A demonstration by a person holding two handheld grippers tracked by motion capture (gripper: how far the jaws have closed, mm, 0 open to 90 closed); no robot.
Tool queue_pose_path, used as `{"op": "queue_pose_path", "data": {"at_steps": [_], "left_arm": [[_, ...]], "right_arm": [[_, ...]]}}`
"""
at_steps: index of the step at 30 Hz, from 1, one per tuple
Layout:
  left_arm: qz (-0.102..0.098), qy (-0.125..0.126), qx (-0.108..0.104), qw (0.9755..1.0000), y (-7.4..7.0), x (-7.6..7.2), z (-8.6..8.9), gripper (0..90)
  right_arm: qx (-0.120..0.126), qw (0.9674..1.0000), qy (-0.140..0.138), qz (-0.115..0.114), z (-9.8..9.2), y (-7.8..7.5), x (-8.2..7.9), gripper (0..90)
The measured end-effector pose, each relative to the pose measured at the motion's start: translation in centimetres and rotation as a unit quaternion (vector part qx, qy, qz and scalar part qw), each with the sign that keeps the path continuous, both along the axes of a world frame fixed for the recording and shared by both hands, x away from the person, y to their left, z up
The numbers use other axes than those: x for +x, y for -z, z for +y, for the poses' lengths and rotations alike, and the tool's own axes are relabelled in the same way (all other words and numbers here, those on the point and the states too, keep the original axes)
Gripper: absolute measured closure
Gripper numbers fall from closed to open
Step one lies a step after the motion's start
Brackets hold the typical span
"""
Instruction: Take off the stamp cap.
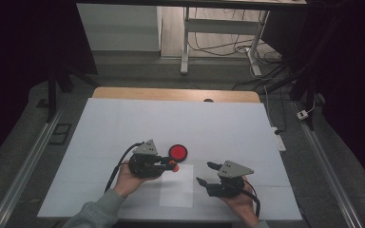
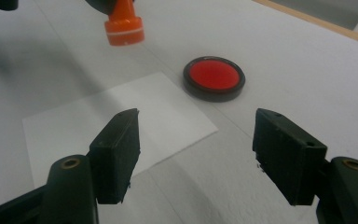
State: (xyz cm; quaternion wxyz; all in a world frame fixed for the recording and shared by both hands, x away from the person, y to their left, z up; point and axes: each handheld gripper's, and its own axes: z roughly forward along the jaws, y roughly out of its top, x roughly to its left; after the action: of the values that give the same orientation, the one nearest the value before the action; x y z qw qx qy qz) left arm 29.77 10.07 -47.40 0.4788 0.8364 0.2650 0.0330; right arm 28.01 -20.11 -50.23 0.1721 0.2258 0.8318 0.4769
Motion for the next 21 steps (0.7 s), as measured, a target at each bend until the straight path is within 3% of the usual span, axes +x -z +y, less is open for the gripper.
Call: {"op": "queue_pose_path", "data": {"at_steps": [21], "left_arm": [[0.0, 0.002, -0.006, 1.0, -0.1, 0.0, 0.0, 72.1]], "right_arm": [[-0.011, 0.9987, -0.049, 0.002, 5.3, -1.5, 0.7, 31.7]]}}
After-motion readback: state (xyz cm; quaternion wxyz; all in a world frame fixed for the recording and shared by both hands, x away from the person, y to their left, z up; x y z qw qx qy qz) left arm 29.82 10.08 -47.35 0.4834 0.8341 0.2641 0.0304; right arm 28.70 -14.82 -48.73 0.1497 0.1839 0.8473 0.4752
